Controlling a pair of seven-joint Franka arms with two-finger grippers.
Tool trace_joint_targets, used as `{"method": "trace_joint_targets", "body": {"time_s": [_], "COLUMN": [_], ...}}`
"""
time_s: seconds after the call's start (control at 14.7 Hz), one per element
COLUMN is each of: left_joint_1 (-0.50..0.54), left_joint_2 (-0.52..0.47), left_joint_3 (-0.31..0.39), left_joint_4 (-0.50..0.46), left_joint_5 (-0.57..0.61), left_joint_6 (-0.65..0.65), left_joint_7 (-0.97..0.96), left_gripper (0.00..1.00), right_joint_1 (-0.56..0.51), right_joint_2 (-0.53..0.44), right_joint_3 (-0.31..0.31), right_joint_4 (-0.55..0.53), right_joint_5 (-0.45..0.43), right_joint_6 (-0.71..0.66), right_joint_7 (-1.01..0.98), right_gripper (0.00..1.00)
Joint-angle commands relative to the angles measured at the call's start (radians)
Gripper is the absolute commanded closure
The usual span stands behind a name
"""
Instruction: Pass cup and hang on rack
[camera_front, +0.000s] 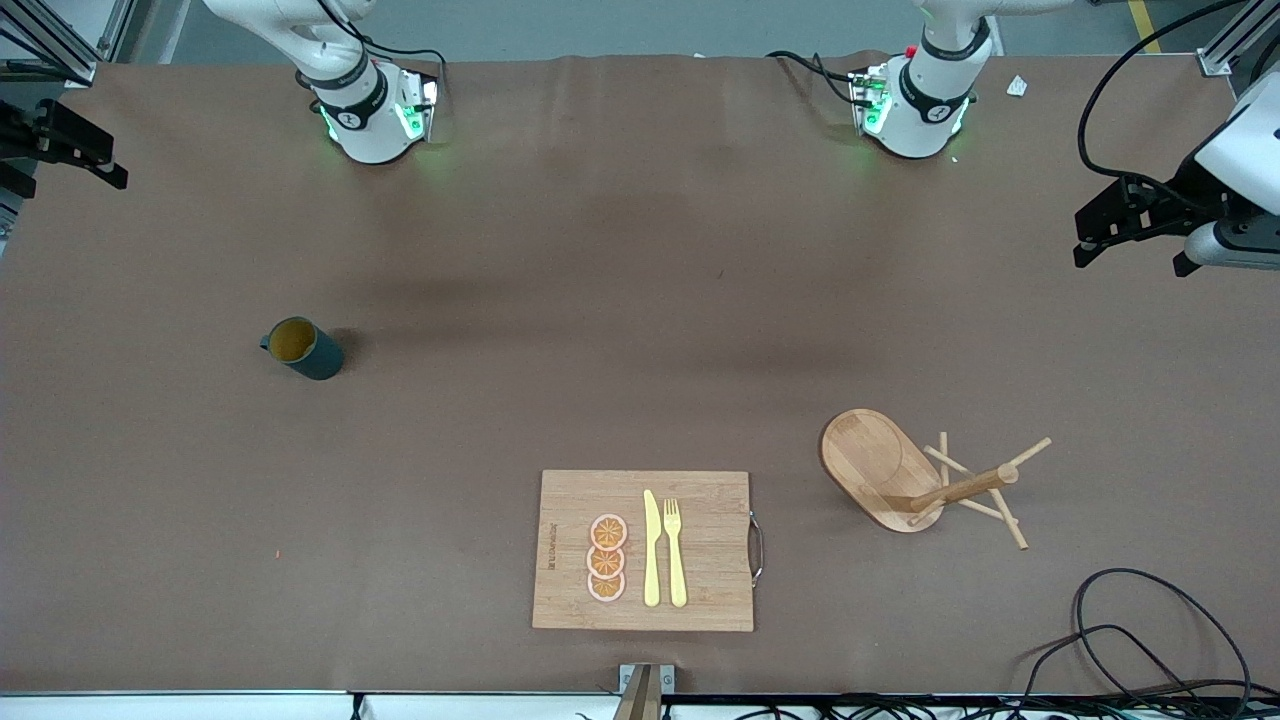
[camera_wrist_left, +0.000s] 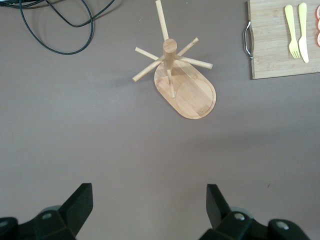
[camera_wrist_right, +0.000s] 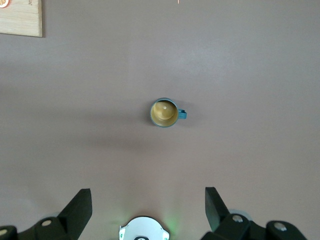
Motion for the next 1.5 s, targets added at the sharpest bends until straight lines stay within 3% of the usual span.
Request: {"method": "trace_joint_targets", "body": {"time_s": [0.0,0.68,0.88,1.02,1.16,1.43], "left_joint_1": [-0.001,-0.004,-0.002,-0.004,-0.002,-0.002], "left_joint_2": [0.005,0.004,0.005,0.005,0.005,0.005], "left_joint_3": [-0.003,-0.003,-0.003,-0.003,-0.003,-0.003], "left_joint_4": [0.019,0.019,0.019,0.019,0.019,0.019], "left_joint_5": [0.005,0.005,0.005,0.005,0.005,0.005], "left_joint_6": [-0.019,-0.02,-0.019,-0.019,-0.019,-0.02], "left_joint_7": [0.005,0.002,0.003,0.002,0.003,0.003], "left_gripper": [0.0,0.0,0.0,0.0,0.0,0.0], "right_joint_1": [-0.002,-0.002,-0.009,-0.018,-0.025,-0.048], "right_joint_2": [-0.02,0.02,0.096,0.217,0.274,0.316], "right_joint_3": [0.003,0.003,0.003,0.0,-0.001,-0.001], "right_joint_4": [-0.014,-0.006,-0.002,0.012,0.012,-0.104], "right_joint_5": [0.004,0.002,0.002,0.004,0.004,0.004], "right_joint_6": [-0.001,-0.004,0.014,0.042,0.075,0.259], "right_joint_7": [-0.007,-0.003,-0.004,-0.007,-0.053,-0.2], "right_gripper": [0.0,0.0,0.0,0.0,0.0,0.0]}}
